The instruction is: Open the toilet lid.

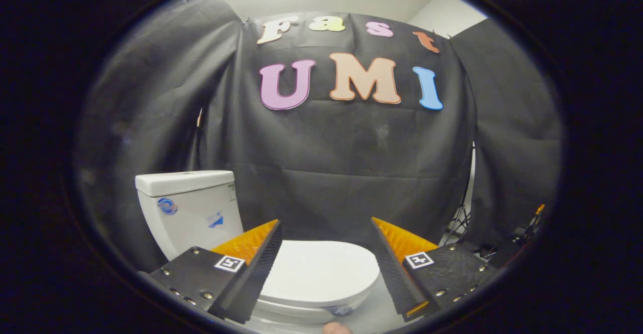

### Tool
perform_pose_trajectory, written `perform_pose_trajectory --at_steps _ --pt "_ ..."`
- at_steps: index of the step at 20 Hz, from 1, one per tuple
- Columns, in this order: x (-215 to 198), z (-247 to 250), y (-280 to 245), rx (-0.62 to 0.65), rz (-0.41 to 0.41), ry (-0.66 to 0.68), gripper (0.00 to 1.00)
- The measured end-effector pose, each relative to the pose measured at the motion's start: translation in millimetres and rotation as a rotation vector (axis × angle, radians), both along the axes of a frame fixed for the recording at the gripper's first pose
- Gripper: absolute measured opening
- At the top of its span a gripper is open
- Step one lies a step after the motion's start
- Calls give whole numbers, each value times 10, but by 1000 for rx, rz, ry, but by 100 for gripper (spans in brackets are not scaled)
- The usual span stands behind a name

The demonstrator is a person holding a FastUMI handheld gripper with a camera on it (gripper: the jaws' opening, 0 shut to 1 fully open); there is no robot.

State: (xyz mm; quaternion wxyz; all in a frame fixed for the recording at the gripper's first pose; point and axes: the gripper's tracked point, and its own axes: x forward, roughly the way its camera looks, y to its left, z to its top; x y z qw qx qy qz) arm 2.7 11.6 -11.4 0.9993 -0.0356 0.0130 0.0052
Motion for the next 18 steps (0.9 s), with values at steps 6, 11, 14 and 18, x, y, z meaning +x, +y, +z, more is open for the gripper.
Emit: perform_pose_trajectory --at_steps 6,11,14,18 --pt "71 -398 -187 -3 -51 97 99" --pt "128 -856 -483 22 -118 222 99" --pt "141 -1108 -601 70 -143 287 99" --pt "124 -1456 -788 150 -195 379 99"
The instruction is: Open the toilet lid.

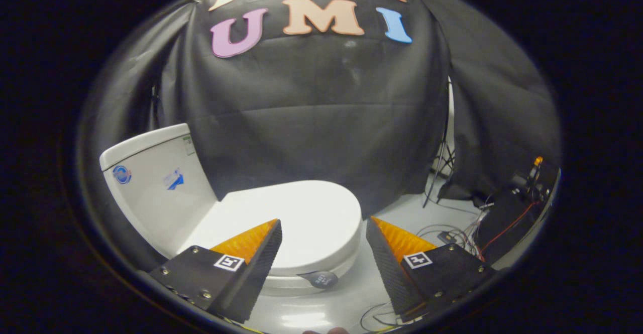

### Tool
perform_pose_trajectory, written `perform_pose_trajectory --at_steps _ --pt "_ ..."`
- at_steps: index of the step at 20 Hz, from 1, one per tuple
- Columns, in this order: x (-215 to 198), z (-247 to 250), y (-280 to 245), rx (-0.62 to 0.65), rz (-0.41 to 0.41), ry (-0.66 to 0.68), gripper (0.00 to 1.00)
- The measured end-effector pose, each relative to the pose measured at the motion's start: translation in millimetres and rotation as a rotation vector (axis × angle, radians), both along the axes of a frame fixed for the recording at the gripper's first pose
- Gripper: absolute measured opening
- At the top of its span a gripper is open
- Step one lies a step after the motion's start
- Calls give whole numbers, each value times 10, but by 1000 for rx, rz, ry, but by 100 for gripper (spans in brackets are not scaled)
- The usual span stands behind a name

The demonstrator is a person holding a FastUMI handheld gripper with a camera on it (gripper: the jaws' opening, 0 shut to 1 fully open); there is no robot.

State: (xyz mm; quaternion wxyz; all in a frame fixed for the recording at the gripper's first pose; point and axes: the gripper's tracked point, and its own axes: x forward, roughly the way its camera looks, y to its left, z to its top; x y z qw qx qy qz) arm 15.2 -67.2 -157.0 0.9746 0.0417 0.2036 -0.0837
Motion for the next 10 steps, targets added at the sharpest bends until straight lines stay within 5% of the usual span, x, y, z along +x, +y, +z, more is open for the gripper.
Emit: perform_pose_trajectory --at_steps 7,10 --pt "-170 -684 -150 314 -144 175 100" --pt "-211 -1086 -86 494 -199 254 89"
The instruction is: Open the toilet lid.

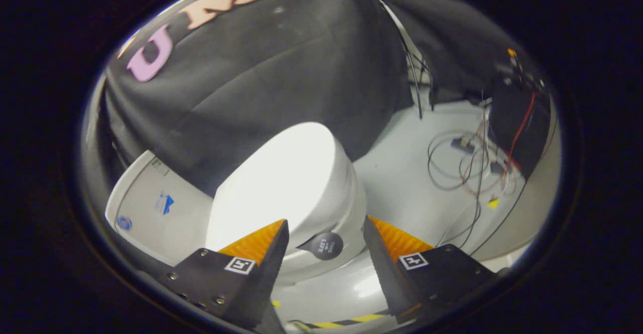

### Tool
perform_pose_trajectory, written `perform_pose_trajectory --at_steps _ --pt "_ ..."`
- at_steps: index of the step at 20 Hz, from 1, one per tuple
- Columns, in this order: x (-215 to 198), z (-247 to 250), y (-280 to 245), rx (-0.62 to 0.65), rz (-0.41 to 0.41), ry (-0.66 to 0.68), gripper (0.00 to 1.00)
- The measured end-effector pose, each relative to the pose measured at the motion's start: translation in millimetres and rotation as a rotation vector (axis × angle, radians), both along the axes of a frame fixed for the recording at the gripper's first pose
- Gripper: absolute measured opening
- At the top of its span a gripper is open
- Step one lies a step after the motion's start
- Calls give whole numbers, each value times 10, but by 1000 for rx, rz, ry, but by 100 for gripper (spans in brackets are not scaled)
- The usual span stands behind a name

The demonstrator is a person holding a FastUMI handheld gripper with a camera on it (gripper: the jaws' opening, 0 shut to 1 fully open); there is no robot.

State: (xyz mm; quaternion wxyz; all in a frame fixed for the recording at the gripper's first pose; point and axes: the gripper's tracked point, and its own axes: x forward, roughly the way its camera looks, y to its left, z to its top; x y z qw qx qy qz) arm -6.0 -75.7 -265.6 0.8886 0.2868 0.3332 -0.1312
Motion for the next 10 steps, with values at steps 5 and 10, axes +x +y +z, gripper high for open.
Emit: perform_pose_trajectory --at_steps 5,10 --pt "21 -332 231 256 -34 40 72" --pt "14 -447 101 387 -117 37 18"
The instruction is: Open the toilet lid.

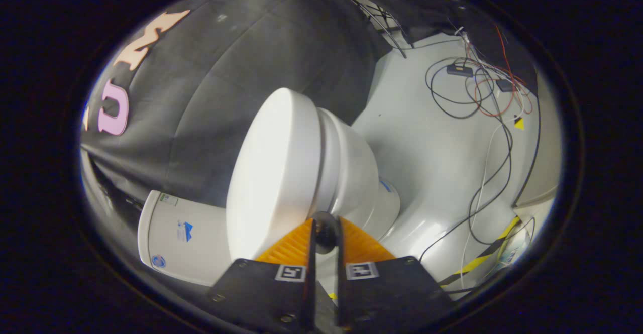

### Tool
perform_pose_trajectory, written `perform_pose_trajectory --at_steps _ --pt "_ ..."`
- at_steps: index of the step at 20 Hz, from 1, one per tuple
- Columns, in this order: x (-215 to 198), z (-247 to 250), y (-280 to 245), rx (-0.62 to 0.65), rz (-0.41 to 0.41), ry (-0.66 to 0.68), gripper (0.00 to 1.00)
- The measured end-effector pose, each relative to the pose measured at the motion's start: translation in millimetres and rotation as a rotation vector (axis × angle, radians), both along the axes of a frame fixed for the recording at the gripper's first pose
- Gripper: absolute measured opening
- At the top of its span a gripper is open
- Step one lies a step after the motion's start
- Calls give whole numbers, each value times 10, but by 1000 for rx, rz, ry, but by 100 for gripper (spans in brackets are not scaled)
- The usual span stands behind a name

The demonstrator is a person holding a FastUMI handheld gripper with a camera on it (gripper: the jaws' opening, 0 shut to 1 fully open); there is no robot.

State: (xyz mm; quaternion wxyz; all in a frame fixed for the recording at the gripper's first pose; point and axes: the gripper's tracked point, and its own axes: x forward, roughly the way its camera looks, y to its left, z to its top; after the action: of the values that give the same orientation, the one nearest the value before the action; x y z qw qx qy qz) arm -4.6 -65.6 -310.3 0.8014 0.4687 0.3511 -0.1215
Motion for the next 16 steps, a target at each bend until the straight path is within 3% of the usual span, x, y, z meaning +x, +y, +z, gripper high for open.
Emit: perform_pose_trajectory --at_steps 2,11,13,14,16 --pt "44 -47 -24 80 -25 -20 10" --pt "123 -67 208 220 42 -70 10" --pt "334 -244 182 237 -1 -74 9" --pt "351 -292 170 232 2 -69 2" --pt "242 -167 127 198 16 -62 2"
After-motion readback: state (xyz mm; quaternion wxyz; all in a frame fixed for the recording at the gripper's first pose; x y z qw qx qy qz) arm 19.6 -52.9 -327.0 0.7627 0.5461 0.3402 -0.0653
